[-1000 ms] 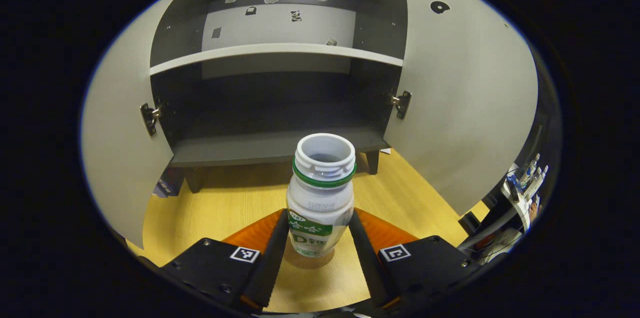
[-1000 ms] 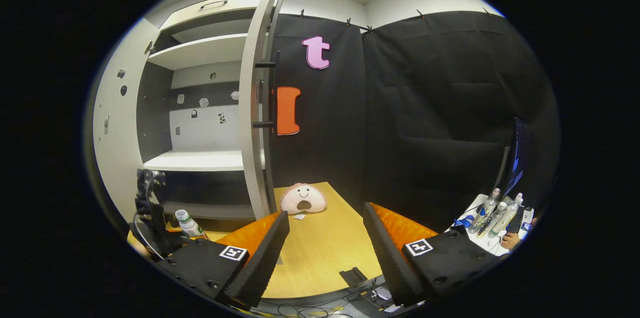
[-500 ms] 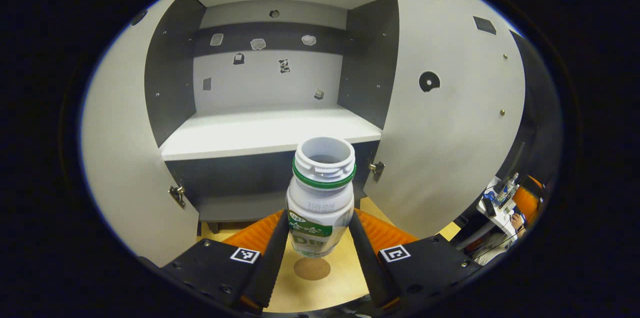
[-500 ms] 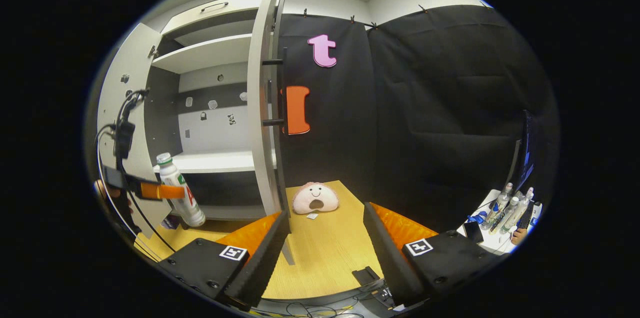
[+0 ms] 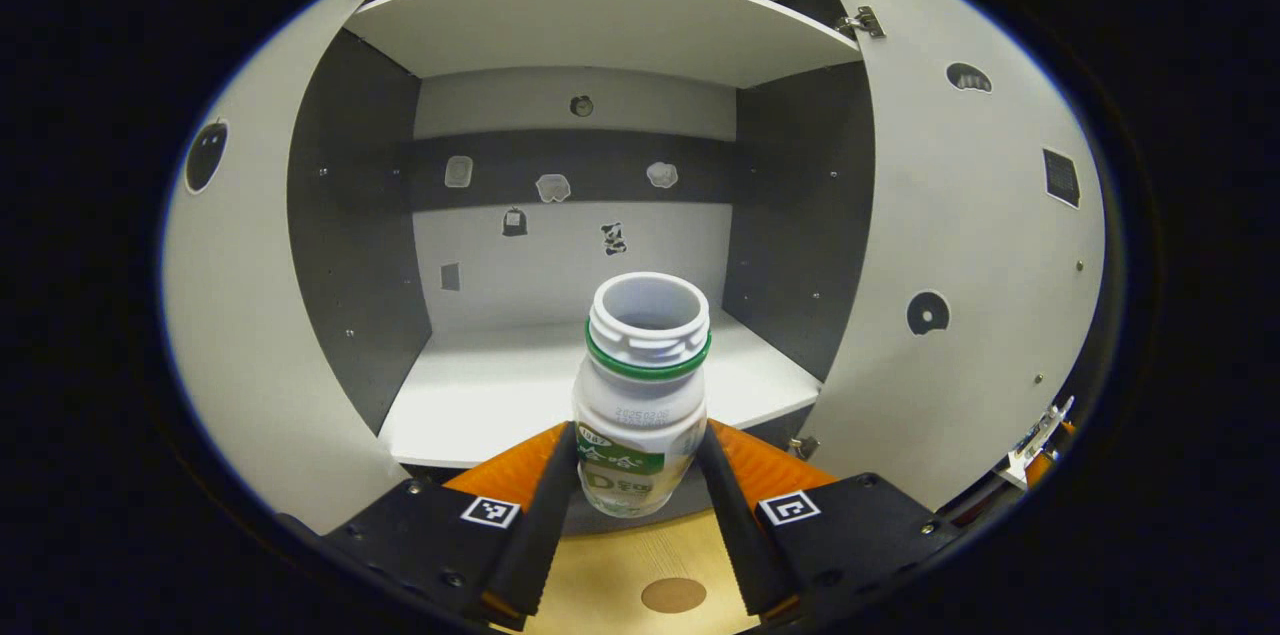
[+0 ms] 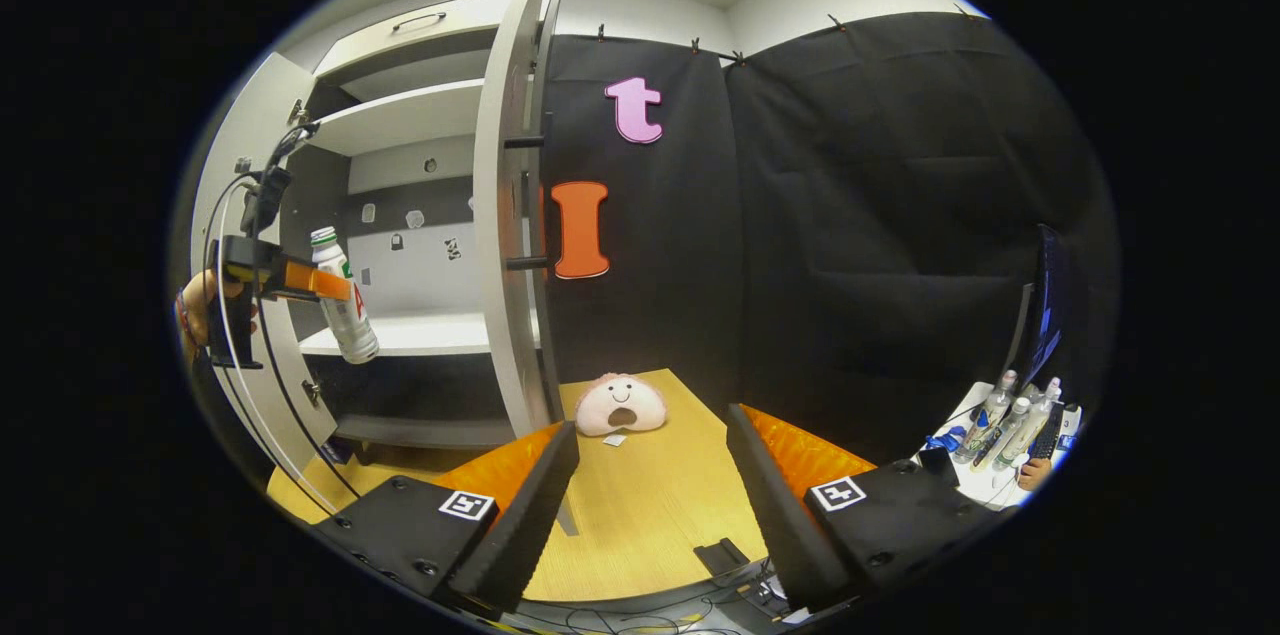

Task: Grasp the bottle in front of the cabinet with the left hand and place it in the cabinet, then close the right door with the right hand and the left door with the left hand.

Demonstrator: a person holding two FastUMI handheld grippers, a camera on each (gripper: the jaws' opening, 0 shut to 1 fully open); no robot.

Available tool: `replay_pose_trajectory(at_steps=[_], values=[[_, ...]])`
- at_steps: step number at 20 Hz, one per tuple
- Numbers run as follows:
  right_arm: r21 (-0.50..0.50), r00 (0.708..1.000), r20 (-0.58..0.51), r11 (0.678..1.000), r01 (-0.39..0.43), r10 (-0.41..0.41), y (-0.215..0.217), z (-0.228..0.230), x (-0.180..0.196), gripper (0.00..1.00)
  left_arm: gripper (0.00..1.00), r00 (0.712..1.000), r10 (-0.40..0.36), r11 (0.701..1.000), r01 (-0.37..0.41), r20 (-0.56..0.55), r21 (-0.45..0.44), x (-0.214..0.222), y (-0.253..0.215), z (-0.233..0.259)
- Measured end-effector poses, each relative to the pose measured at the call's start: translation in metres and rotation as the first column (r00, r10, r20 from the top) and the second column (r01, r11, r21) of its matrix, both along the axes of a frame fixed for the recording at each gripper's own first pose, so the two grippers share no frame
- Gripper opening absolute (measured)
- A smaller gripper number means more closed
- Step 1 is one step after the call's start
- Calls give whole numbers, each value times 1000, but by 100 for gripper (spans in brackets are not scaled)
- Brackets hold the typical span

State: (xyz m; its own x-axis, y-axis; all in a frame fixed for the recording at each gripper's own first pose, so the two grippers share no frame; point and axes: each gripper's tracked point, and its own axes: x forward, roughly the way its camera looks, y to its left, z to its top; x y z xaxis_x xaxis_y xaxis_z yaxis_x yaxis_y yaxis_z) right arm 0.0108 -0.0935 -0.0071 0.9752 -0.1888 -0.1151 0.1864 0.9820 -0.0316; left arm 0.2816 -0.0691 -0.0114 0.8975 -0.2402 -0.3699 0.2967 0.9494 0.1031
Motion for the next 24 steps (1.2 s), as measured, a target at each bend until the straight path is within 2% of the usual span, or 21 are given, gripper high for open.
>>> replay_pose_trajectory(at_steps=[2, 6, 11, 15, 24], values=[[2, 1000, 7, 1000, 16, -16, -6, 3, 1, 99, 73, 1000, 8, 1000, -7, 17, -24, 17, -4, 7], [4, 999, 6, 999, 42, -42, -17, 2, 4, 99, 73, 1000, 22, 1000, -22, 21, 16, 46, -5, 3], [-8, 997, 7, 997, 71, -71, -23, 3, 7, 99, 74, 999, 39, 999, -38, -7, 21, 70, -9, -14], [10, 997, -6, 997, 78, -78, -28, -3, 16, 99, 74, 999, 45, 998, -45, -2, 52, 84, -12, -18], [23, 997, -22, 997, 74, -73, -28, -8, 32, 99, 74, 998, 64, 996, -65, 11, 59, 91, -11, -20]])
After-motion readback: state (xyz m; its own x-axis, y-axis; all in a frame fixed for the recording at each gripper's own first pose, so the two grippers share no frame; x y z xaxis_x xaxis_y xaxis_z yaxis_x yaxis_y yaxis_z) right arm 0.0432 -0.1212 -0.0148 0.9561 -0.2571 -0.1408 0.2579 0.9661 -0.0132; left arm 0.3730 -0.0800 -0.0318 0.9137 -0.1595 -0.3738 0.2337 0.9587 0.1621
